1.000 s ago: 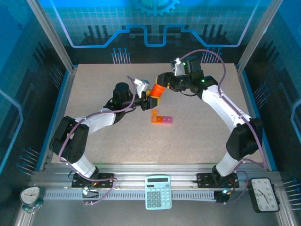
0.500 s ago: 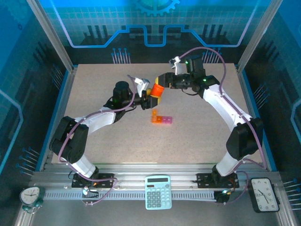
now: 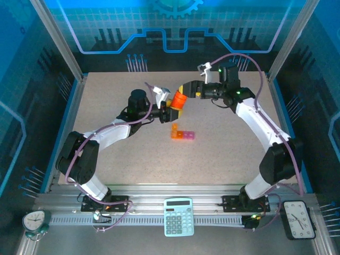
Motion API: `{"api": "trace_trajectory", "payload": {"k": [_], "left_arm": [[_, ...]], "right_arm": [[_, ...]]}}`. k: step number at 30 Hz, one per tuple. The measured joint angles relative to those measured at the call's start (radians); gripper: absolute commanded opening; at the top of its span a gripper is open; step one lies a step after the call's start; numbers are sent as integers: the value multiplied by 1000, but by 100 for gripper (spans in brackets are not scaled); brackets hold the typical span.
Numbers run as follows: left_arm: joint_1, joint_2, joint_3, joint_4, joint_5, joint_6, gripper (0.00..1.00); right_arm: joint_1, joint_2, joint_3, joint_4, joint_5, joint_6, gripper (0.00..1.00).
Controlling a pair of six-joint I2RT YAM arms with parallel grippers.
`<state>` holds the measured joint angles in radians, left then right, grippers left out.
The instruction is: Sort the pills into containers
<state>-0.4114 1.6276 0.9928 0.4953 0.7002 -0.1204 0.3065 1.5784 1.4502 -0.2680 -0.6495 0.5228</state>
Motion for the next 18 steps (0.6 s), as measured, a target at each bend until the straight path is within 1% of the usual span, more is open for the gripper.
{"api": "trace_trajectory", "payload": {"k": [4, 8, 14, 18], "left_arm": [[0, 0, 11, -55, -6, 36, 26], [0, 0, 27, -95, -8, 64, 26], [0, 0, 45, -133, -15, 87, 26], [0, 0, 49, -135, -15, 96, 26]], "right_arm": [[7, -43, -10, -9, 101, 104, 86], [36, -47, -4, -56, 206, 168, 89], [76, -14, 16, -108, 277, 208, 89], [100, 10, 29, -118, 284, 211, 86]]}}
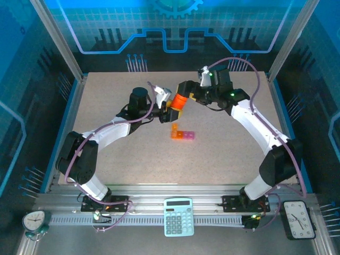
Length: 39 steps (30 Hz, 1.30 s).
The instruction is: Sort the pills into containers
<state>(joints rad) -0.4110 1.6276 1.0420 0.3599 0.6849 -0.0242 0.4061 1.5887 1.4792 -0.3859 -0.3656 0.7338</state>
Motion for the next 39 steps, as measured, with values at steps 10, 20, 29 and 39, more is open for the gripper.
{"api": "trace_trajectory", "payload": {"k": [10, 20, 29, 39], "left_arm": [[0, 0, 1, -22, -4, 0, 26], [3, 0, 1, -12, 17, -57, 18], [13, 0, 1, 49, 82, -158, 17], [18, -5, 33, -63, 44, -44, 16]], "right_arm": [[24, 24, 6, -1, -8, -1, 52], [-23, 8, -108, 202, -163, -100, 52], [-118, -18, -269, 539, -409, -114, 84], [-136, -84, -225, 402, -253, 5, 85]]}}
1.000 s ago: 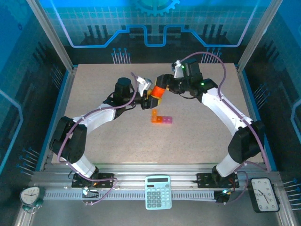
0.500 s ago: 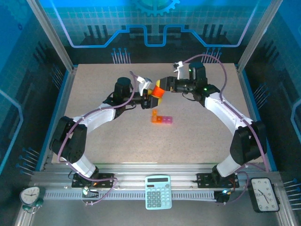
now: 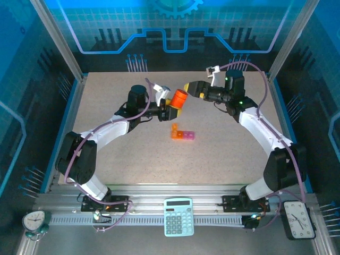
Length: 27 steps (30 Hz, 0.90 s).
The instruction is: Sort the pills into containers
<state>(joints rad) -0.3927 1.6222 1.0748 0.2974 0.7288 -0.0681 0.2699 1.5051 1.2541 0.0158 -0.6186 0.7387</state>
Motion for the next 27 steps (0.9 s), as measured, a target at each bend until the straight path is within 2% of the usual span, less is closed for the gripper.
{"api": "trace_trajectory", "payload": {"k": [6, 15, 18, 23, 27], "left_arm": [[0, 0, 14, -82, -43, 87, 17], [0, 0, 37, -122, -60, 133, 17], [-1, 0, 39, -135, -61, 144, 17], [-2, 0, 42, -148, -66, 150, 17], [-3, 0, 42, -154, -70, 148, 16]], "right_arm": [[35, 6, 64, -158, 115, 41, 85], [106, 85, 133, -241, 156, 48, 83], [120, 108, 147, -254, 160, 48, 75], [137, 115, 157, -252, 156, 46, 48], [137, 116, 158, -251, 156, 26, 42]]}}
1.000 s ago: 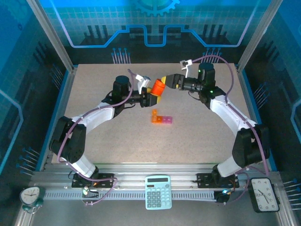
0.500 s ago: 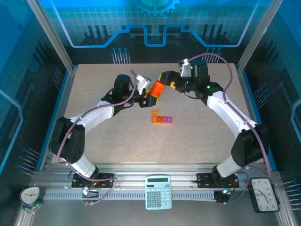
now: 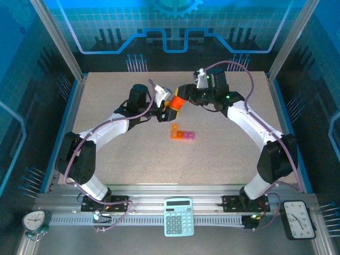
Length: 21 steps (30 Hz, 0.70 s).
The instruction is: Sort the pills into containers
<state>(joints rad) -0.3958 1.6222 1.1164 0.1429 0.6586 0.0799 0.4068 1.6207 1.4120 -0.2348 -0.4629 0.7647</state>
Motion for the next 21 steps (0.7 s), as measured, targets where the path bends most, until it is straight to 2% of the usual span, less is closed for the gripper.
{"api": "trace_trajectory", "payload": {"k": [3, 7, 9, 11, 14, 21], "left_arm": [[1, 0, 0, 4, 5, -12, 16], [4, 1, 1, 13, 67, -72, 16], [4, 2, 2, 26, 103, -103, 16], [5, 2, 6, 37, 127, -133, 16], [15, 2, 19, 51, 136, -143, 16], [19, 2, 27, 33, 83, -97, 16]], "right_arm": [[-12, -2, -30, 60, -39, -49, 43], [-57, -18, -122, 213, -187, -116, 47], [-77, -24, -151, 277, -262, -126, 58], [-88, -24, -161, 318, -311, -125, 75], [-109, -33, -167, 330, -324, -134, 85], [-126, -105, -174, 295, -229, -21, 86]]}}
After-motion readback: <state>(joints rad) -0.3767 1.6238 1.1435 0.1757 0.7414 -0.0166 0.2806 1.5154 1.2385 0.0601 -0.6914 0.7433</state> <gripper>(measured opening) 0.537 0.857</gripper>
